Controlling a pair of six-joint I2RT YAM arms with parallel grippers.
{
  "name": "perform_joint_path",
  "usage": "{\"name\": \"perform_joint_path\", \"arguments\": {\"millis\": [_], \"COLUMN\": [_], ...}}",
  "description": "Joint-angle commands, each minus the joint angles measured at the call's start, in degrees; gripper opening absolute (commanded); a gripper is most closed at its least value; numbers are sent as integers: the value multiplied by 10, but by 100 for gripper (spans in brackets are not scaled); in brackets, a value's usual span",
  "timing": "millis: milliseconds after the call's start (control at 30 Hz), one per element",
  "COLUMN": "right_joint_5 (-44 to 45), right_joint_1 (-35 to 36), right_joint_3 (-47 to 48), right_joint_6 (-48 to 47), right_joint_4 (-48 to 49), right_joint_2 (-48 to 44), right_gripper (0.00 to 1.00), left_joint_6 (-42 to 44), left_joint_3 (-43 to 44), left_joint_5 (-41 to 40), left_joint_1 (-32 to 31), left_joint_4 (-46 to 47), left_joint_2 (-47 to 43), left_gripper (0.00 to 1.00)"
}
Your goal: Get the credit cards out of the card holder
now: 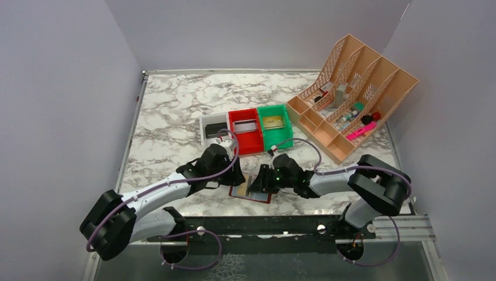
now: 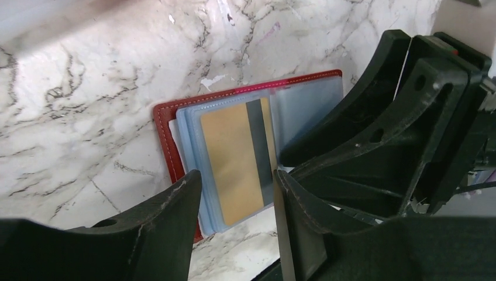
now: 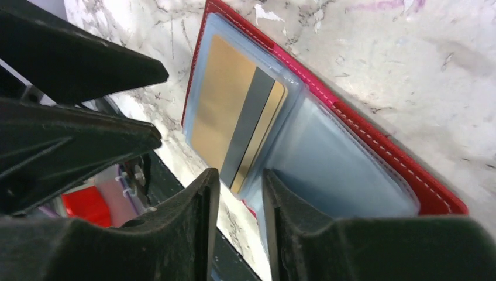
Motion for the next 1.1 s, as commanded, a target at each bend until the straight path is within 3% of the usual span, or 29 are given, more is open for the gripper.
{"name": "perform_joint_path", "arguments": {"millis": [0,367,467,600,1067], "right_joint_5": [29,49,50,58,55], "right_joint_1": [2,2,2,2,0], "right_joint_3": [4,-36,-50,-59,-70], "right_joint_6": [48,91,102,104,86], "right_joint_4": [35,111,133,136,114], "right_joint_2": [42,58,58,47,12], "right_gripper": [37,25,16,2,8], "left_joint_6": [0,8,5,3,5], "left_joint_3": [-14,-30,-32,-36,-31], "left_joint_5": [16,21,15,3,-38], "left_joint_1": [-15,-38,-42,-43,-43], "left_joint_4": [39,63,62,60,36], "left_joint_2": [24,55,59,58,83], "left_gripper": [50,21,15,13,10]}}
